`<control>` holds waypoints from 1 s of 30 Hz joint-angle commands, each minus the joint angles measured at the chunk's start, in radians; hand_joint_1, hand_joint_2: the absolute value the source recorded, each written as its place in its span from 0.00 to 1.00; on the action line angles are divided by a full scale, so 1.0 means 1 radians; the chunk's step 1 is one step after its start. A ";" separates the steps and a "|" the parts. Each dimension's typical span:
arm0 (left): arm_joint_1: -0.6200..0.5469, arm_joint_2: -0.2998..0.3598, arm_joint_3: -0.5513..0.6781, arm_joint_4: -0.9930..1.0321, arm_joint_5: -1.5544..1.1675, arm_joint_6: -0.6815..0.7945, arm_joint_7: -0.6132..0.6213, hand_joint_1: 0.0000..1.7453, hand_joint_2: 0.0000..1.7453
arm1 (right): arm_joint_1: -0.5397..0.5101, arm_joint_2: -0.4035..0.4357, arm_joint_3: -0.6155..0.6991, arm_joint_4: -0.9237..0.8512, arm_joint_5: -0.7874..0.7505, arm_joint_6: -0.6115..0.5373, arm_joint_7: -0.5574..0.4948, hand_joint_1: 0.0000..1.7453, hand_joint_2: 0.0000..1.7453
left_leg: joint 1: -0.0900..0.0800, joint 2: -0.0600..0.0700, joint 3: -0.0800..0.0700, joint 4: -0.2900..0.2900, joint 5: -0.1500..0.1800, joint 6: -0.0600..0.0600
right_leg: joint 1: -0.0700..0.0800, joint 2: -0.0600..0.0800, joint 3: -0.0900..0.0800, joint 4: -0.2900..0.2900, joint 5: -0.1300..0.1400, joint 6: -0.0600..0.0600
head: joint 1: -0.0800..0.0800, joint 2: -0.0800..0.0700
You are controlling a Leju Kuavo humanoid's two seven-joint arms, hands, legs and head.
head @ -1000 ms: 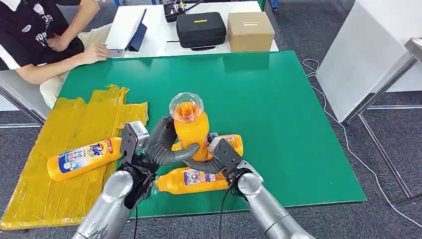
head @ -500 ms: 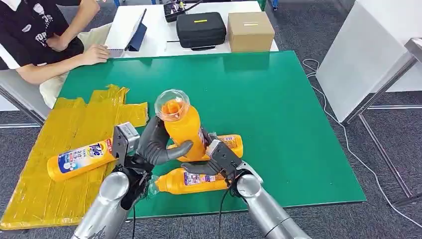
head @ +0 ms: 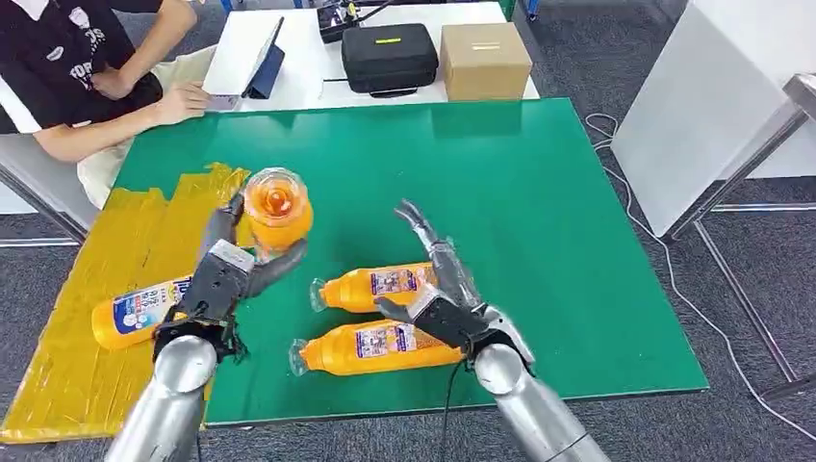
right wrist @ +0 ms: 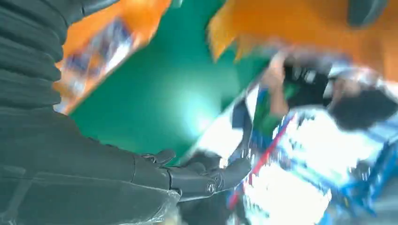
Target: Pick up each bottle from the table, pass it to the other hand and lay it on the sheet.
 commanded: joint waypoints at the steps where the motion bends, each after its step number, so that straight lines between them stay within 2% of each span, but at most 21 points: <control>1: -0.041 0.107 0.142 0.088 -0.442 0.169 0.125 1.00 1.00 | 0.083 -0.059 -0.082 -0.168 0.083 -0.088 0.038 0.00 1.00 | 0.001 0.001 0.002 -0.001 -0.001 -0.002 | 0.001 -0.001 0.003 -0.001 -0.001 0.000 | 0.000 0.000; 7: -0.094 0.157 0.110 0.201 -0.804 0.191 0.241 1.00 1.00 | 0.097 -0.041 -0.099 -0.181 0.109 -0.115 0.054 0.00 1.00 | 0.001 0.000 0.004 0.000 -0.001 -0.003 | 0.001 -0.002 0.005 -0.002 -0.001 0.000 | 0.000 0.000; 11: -0.103 0.175 0.093 0.237 -0.966 0.155 0.302 1.00 1.00 | 0.116 -0.039 -0.123 -0.210 0.122 -0.118 0.056 0.00 1.00 | 0.001 0.000 0.002 -0.001 -0.001 -0.002 | 0.001 -0.002 0.003 -0.001 -0.001 0.000 | 0.000 0.000; 22: -0.115 0.174 0.095 0.282 -0.995 0.111 0.304 1.00 1.00 | 0.123 -0.034 -0.134 -0.223 0.136 -0.106 0.058 0.00 1.00 | 0.001 0.000 0.003 0.000 -0.001 -0.002 | 0.001 -0.002 0.004 -0.001 -0.002 0.000 | 0.000 0.000; 30: -0.198 0.151 0.121 0.522 -1.074 -0.067 0.359 1.00 1.00 | 0.036 -0.016 -0.113 -0.169 0.160 -0.055 0.084 0.00 1.00 | 0.000 0.001 0.001 0.000 0.000 -0.002 | 0.000 0.000 0.002 0.000 0.000 0.000 | 0.000 0.000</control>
